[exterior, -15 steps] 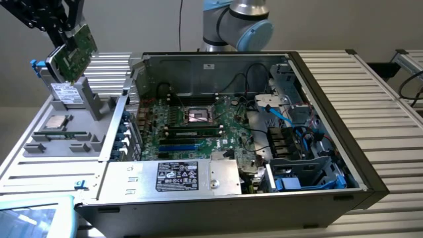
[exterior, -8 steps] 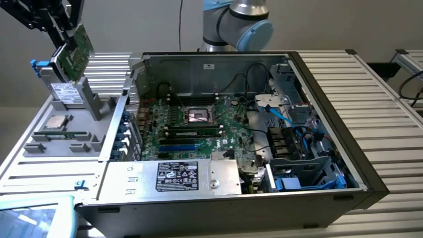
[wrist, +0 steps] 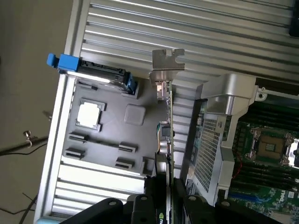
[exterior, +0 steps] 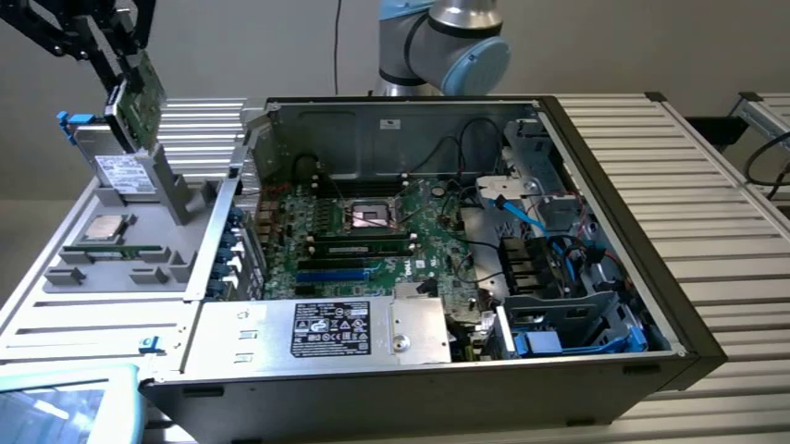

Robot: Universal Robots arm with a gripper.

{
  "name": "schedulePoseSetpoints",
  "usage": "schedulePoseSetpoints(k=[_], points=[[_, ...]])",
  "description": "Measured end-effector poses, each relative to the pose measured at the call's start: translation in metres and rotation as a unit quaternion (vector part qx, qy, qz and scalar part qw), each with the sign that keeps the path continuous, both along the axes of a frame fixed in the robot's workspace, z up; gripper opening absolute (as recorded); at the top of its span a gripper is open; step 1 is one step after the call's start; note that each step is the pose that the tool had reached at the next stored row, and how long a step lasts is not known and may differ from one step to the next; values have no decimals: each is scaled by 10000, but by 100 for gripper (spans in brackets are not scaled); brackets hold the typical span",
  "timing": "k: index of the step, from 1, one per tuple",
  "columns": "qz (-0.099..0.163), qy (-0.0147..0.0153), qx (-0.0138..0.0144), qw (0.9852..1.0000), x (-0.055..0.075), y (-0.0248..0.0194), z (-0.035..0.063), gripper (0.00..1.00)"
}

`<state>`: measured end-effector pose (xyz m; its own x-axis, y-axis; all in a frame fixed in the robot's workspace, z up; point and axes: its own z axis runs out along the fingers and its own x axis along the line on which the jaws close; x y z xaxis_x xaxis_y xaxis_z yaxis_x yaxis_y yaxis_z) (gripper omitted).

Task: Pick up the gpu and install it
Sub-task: 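Pick up the gpu and move the gpu toward the slot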

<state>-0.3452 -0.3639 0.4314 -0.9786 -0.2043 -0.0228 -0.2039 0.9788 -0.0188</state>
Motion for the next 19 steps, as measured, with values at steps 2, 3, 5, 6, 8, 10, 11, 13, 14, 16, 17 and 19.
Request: schedulePoseSetpoints(k=[2, 3, 5, 6, 8, 10, 11, 13, 14, 16, 17, 19], points=[[189, 0, 0, 9998, 0, 0, 0, 27], [278, 0, 0, 9996, 0, 0, 0, 27], [458, 0, 0, 9990, 0, 0, 0, 27], [548, 0, 0, 9985, 0, 0, 0, 27], [730, 0, 0, 9973, 0, 0, 0, 27], [906, 0, 1, 9959, 0, 0, 0, 27], [994, 0, 1, 9950, 0, 0, 0, 27], [1164, 1, 2, 9932, 0, 0, 0, 27], [1253, 2, 3, 9921, 0, 0, 0, 27], [1423, 2, 6, 9898, 0, 0, 0, 27], [1508, 3, 7, 9886, 0, 0, 0, 27], [1678, 4, 11, 9858, 0, 0, 0, 27]])
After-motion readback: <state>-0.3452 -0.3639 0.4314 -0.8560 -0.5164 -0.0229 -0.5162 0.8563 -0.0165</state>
